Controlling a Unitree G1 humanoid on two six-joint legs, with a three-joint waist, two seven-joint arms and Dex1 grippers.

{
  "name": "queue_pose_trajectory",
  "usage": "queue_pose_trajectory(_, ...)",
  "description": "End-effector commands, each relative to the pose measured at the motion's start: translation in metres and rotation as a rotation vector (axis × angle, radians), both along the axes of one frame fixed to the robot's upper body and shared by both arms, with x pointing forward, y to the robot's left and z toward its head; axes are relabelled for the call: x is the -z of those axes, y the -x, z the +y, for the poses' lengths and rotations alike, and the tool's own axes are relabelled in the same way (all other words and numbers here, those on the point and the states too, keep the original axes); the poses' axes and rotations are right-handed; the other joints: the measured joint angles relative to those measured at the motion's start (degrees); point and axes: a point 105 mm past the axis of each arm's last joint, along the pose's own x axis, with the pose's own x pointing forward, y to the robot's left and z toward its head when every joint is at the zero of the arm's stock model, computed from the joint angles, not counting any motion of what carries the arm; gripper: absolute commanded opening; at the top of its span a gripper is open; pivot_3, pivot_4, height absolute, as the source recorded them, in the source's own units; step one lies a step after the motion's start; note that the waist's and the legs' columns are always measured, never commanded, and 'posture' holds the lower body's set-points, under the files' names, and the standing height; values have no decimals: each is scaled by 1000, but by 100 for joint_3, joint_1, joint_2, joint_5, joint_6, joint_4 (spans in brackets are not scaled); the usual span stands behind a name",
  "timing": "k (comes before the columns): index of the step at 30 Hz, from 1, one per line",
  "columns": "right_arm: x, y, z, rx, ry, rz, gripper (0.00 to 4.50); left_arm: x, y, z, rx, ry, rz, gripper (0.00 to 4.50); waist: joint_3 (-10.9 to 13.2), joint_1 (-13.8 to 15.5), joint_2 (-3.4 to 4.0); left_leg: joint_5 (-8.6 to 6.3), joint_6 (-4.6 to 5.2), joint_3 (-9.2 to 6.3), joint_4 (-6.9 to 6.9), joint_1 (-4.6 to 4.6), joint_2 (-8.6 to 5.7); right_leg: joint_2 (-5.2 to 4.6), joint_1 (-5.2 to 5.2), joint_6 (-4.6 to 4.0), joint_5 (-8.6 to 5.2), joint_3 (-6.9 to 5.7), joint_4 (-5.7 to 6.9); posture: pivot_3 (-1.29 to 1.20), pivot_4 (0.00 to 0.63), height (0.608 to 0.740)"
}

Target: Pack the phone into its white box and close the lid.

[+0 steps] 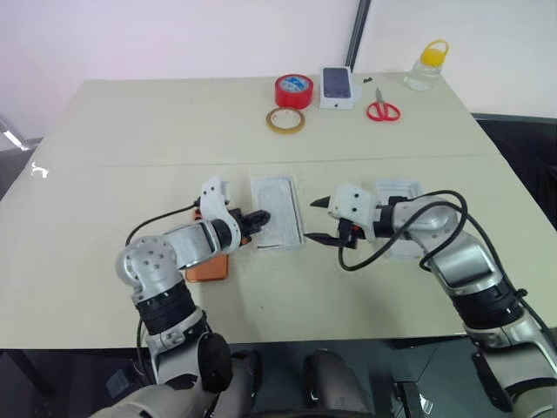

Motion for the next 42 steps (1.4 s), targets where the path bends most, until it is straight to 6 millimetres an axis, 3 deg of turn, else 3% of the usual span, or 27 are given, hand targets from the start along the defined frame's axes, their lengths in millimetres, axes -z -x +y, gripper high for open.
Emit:
queue_pose_trajectory(1, -12, -7, 1, 20, -18, -45, 3375, -14, -1, 7, 2, -7, -59, 2813, 0, -7, 0, 0, 0, 0, 0, 0, 1, 1, 0, 0, 0, 0, 0, 0, 150, 740)
queue_pose_trajectory(4, -14, -14, 2, 50, -43, -47, 3375, -27, -2, 12, 3, 30, -105, 2813, 0, -2, 0, 0, 0, 0, 0, 0, 1, 1, -2, 0, 0, 0, 0, 0, 150, 740)
queue_pose_trajectory(5, -15, -17, 3, 62, -57, -46, 3118, -31, -2, 13, 7, 37, -123, 2842, 0, 4, 0, 0, 0, 0, 1, -1, 1, 1, -1, 0, 0, 0, 0, 0, 150, 740)
queue_pose_trajectory(8, -16, -24, 5, 98, -84, -41, 2021, -43, -3, 17, 16, 52, -168, 2850, 0, 4, 0, 0, 0, 0, 1, -1, 0, 0, -1, 0, 0, 0, 0, 0, 150, 740)
queue_pose_trajectory(11, -15, -30, 10, 117, -90, -33, 386, -54, -3, 24, 15, 69, -215, 2850, 0, 3, 0, 0, 0, 0, 0, -1, 0, 0, -2, 0, 0, 0, 0, 0, 150, 740)
queue_pose_trajectory(12, -14, -32, 14, 119, -90, -30, 24, -57, -4, 29, 11, 54, -237, 2850, 0, -21, 0, 0, 0, 0, 0, -1, 0, 0, -2, 0, 0, 0, 0, 0, 150, 740)
queue_pose_trajectory(18, -4, -52, 53, 174, -114, -16, 24, -53, -1, 75, -7, -252, -374, 2850, -3, -176, 6, 7, -18, 5, -12, 4, 16, 16, -15, -7, 3, 11, 14, 0, 150, 740)
queue_pose_trajectory(22, 9, -69, 72, 239, -59, -11, 24, -43, 14, 99, 83, -432, -496, 2850, -1, -181, 9, 8, -20, 7, -17, 4, 17, 17, -22, -14, 7, 17, 13, 0, 150, 740)
queue_pose_trajectory(31, 9, -87, 93, 254, -31, -34, 24, -14, 55, 99, 332, -485, -540, 2850, 1, -149, 13, 7, -20, 1, -22, 1, 16, 14, -17, -16, 7, 13, -4, 0, 150, 740)
queue_pose_trajectory(36, 13, -99, 91, 300, 14, -59, 24, -7, 62, 95, 359, -473, -534, 2850, 1, -180, 14, 7, -20, 1, -26, 2, 18, 16, -19, -17, 8, 13, 1, 0, 150, 740)
queue_pose_trajectory(42, 14, -99, 84, 283, 63, -66, 24, -7, 62, 93, 339, -475, -541, 2850, 1, -178, 14, 7, -20, 1, -26, 2, 18, 16, -20, -17, 8, 13, 2, 0, 150, 740)
